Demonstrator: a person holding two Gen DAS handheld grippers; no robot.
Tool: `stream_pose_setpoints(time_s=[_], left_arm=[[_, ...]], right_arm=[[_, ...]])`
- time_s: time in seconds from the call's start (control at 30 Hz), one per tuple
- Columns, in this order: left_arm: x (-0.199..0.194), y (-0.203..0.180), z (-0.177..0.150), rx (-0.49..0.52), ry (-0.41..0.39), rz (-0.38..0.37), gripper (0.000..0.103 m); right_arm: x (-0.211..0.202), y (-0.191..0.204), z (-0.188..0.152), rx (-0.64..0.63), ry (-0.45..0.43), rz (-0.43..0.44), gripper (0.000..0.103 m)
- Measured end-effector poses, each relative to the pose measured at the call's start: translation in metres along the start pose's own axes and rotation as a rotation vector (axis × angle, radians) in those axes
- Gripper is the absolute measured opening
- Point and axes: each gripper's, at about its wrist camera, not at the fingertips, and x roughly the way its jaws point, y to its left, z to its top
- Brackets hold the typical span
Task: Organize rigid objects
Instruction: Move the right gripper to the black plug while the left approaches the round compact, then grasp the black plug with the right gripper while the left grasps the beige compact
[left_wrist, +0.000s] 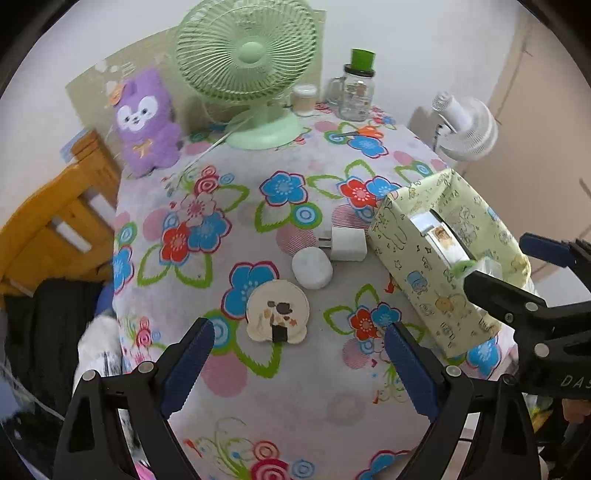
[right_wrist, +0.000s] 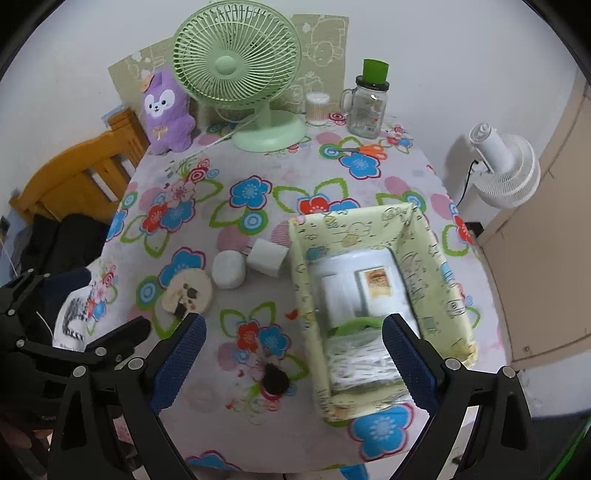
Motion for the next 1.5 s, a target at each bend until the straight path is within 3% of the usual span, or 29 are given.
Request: stream_pose_setpoints(time_s=[0.23, 0.53, 0.97, 1.5], left_arm=[[0.010, 0.014, 0.001, 0.114, 0.009, -0.054, 0.095], [0.026, 0.034, 0.003, 0.162, 0.026, -0.120, 0.095], [0.059, 0.037, 0.002, 0.276, 0.046, -0.149, 0.095], [0.117, 0.032, -0.005, 0.289, 0.139, -0.171, 0.095]], right_arm=[[0.006, 0.017, -0.008, 0.096, 0.018, -0.061, 0.098], [0.010, 0.033, -0.021, 0.182, 0.023, -0.116, 0.094], [0.031, 0.047, -0.044, 0.285, 0.039, -0.150, 0.088], [0.080, 0.040, -0.087, 0.413, 0.131, -0.165, 0.087]])
